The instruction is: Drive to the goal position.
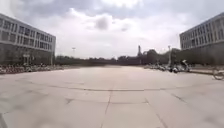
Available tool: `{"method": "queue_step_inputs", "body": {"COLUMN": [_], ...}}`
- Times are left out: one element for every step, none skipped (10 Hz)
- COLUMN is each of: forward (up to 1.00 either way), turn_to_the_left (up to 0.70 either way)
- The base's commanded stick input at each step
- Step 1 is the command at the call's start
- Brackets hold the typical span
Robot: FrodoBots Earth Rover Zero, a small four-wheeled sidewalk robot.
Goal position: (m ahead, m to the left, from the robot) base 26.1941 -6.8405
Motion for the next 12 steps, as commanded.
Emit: {"method": "queue_step_inputs", "body": {"forward": [0.98, 0.98, 0.98, 0.97, 0.98, 0.98, 0.98, 0.98, 0.98, 0.98, 0.98, 0.98], "turn_to_the_left": [0.03, 0.03, 0.03, 0.03, 0.03, 0.03, 0.03, 0.03, 0.03, 0.03, 0.03, 0.03]}}
